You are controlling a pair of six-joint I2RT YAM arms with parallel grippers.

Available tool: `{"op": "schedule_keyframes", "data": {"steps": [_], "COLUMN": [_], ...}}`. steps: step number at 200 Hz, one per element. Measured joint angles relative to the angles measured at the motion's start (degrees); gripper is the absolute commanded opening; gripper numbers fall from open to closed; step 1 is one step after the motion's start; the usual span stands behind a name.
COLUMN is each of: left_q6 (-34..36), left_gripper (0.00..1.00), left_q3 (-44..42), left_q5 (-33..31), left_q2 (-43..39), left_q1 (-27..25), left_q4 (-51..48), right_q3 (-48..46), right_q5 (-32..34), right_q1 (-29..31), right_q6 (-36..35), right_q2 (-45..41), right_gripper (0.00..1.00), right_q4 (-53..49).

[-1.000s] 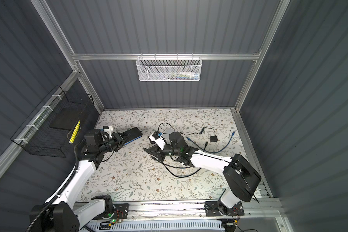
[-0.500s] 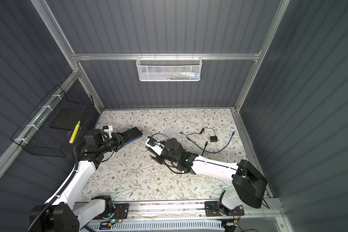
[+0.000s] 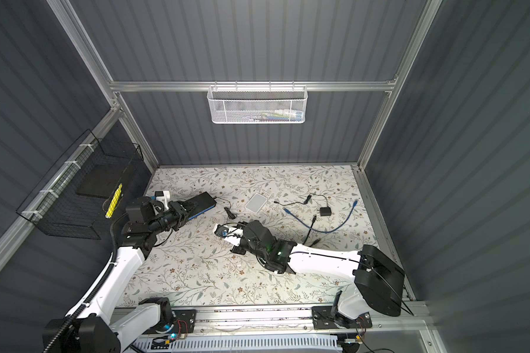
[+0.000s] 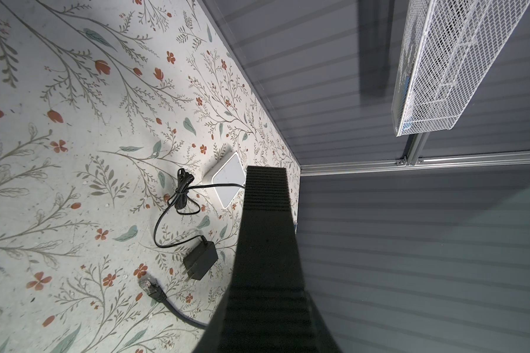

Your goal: Insert the plug into the switch port

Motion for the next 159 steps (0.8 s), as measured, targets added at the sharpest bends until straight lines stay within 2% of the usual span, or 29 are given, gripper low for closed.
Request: {"op": "schedule_keyframes", "data": {"steps": [78,159], "left_q6": [0.0,-0.7], "left_gripper": [0.00,0.00], "left_q3": [0.0,0.0], "left_q5": [0.0,0.0], "left_q2": [0.0,0.0], "left_q1": [0.0,0.0], "left_q4": [0.0,0.0], "right_q3": [-0.1,-0.9], "right_q5": [2.3,9.9], "right_q1": [0.5,3.4], "right_q6": [-2.3,-11.3], "right_q2": [0.1,4.6], "right_gripper": [0.00,0.00], "right_q4": [1.4,8.7]}}
